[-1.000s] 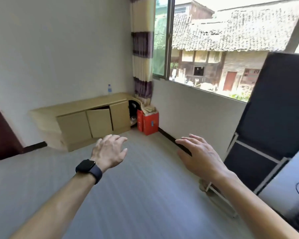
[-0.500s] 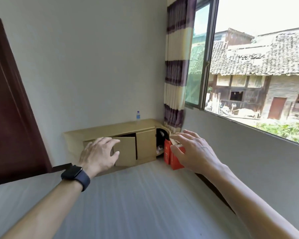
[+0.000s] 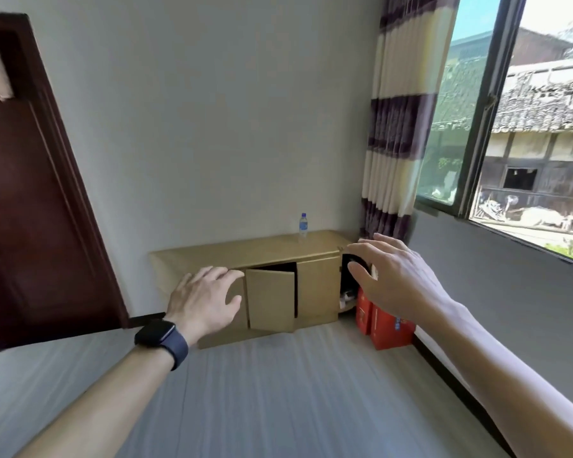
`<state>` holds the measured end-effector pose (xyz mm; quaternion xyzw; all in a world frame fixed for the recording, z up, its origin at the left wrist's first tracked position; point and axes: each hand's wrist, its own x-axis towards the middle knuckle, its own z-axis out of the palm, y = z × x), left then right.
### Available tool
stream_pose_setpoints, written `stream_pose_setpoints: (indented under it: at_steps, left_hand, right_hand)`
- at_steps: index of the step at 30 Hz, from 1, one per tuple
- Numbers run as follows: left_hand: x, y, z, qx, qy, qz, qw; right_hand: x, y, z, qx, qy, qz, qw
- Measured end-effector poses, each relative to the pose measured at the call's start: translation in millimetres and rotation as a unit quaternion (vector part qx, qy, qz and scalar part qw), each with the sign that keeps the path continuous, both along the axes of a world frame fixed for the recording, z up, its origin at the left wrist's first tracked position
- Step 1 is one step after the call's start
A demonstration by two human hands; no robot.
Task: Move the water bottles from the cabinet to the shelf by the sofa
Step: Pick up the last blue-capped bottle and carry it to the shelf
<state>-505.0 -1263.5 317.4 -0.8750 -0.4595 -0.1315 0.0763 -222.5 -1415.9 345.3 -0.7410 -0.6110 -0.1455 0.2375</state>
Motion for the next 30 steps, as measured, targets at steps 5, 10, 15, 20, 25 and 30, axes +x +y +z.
stream_pose_setpoints:
  at_steps: [5, 10, 15, 20, 25, 30]
  left_hand:
    - [23.2, 114.5, 13.8, 0.018, -0.005, -0.022, 1.0]
    - [60.0, 233.3, 26.8, 0.024, -0.009, -0.029, 0.999]
    - [116.8, 327.1, -14.6, -0.028, 0.01, -0.037, 0.999]
    - [179.6, 414.7, -52.9, -0.063, 0.026, -0.036, 0.997]
    - [249.1, 512.1, -64.3, -0.071, 0.033, -0.013, 0.997]
    - [305.5, 591.5, -62.2, -0.064, 0.022, 0.005, 0.998]
  right_hand:
    - [27.8, 104.2, 3.2, 0.013, -0.002, -0.016, 1.0]
    - [50.1, 205.9, -0.8, 0.011, 0.013, -0.025, 1.0]
    - [89.4, 298.1, -28.0, -0.013, 0.029, -0.031, 0.999]
    - [150.3, 392.6, -54.1, -0.031, 0.03, -0.026, 0.999]
    - [223.0, 501.6, -63.5, -0.032, 0.039, 0.006, 0.999]
    - [282.0, 592.0, -68.6, -0.041, 0.053, 0.023, 0.997]
